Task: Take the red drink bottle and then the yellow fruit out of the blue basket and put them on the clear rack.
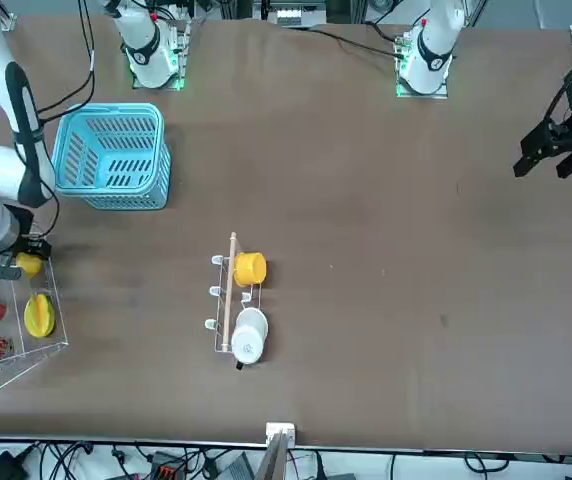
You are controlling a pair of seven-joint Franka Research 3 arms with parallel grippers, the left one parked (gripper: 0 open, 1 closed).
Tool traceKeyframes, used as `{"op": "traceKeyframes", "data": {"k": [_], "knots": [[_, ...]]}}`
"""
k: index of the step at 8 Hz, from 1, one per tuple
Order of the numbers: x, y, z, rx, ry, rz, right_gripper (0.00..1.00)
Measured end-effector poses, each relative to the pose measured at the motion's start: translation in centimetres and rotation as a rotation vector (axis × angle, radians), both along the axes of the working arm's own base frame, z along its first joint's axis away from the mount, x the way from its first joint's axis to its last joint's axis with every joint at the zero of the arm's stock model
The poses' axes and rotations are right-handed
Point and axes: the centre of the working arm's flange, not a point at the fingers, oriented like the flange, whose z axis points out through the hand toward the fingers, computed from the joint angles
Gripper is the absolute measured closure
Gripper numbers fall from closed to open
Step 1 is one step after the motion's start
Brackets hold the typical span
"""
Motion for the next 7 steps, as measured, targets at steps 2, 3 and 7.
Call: {"op": "traceKeyframes", "data": {"k": [2,3,7], "knots": [[0.15,-0.04,0.14,-0.007,-0.001,0.007,0.18],[0.19,-0.06,0.1,-0.009,0.0,0.009,0.18],[0.36,-0.16,-0.24,-0.013,0.004,0.012,0.01]]}}
